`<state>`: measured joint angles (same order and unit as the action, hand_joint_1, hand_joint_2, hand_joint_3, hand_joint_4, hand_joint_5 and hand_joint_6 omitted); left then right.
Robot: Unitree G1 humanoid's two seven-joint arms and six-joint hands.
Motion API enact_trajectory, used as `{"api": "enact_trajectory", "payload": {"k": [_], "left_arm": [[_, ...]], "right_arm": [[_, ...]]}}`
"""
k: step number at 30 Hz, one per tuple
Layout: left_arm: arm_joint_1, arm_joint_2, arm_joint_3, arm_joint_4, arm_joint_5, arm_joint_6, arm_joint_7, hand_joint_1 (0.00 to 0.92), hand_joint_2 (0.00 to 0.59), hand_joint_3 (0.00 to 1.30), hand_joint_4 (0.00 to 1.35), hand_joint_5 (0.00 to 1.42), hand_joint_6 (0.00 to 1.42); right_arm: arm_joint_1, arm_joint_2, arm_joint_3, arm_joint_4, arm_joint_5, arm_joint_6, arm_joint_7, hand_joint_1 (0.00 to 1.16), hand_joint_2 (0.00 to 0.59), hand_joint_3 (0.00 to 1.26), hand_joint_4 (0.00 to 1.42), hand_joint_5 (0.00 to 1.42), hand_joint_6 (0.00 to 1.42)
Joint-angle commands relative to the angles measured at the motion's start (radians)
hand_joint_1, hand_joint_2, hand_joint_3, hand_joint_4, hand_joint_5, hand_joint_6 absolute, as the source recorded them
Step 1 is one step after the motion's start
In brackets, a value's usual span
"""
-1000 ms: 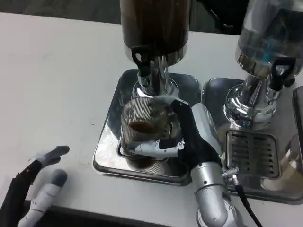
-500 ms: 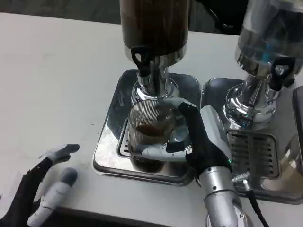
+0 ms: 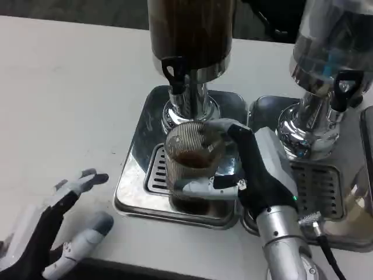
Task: Grasp the cup under the faucet to collect the drink, then remove the cup.
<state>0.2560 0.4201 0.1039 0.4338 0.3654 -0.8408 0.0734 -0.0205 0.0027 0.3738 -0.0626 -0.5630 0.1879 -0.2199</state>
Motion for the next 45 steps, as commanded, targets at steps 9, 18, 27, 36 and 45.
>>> {"api": "enact_trajectory", "payload": {"k": [9, 18, 27, 36, 45], "left_arm": [[0.173, 0.072, 0.028, -0.311, 0.260, 0.181, 0.097, 0.000, 0.118, 0.06, 0.00, 0.02, 0.00], [0.221, 0.078, 0.026, -0.350, 0.273, 0.214, 0.109, 0.000, 0.116, 0.01, 0.00, 0.00, 0.00], [0.278, 0.087, 0.030, -0.398, 0.299, 0.217, 0.120, 0.000, 0.120, 0.00, 0.00, 0.00, 0.00], [0.401, 0.104, 0.058, -0.503, 0.366, 0.216, 0.156, 0.000, 0.125, 0.00, 0.00, 0.00, 0.00], [0.462, 0.098, 0.053, -0.538, 0.397, 0.212, 0.179, 0.000, 0.125, 0.00, 0.00, 0.00, 0.00]], "right_arm": [[0.066, -0.034, -0.009, -0.145, -0.017, 0.012, 0.036, 0.93, 0.180, 0.78, 0.87, 0.99, 1.36], [0.080, -0.048, -0.009, -0.161, -0.020, 0.023, 0.059, 0.93, 0.199, 0.81, 0.89, 1.02, 1.36], [0.096, -0.067, -0.018, -0.206, -0.023, 0.037, 0.101, 0.93, 0.205, 0.82, 0.90, 1.02, 1.38], [0.157, -0.093, -0.010, -0.298, -0.039, 0.035, 0.142, 0.93, 0.219, 0.83, 0.92, 1.03, 1.38], [0.209, -0.114, -0.009, -0.360, -0.039, 0.030, 0.192, 0.93, 0.221, 0.84, 0.93, 1.04, 1.39]]}}
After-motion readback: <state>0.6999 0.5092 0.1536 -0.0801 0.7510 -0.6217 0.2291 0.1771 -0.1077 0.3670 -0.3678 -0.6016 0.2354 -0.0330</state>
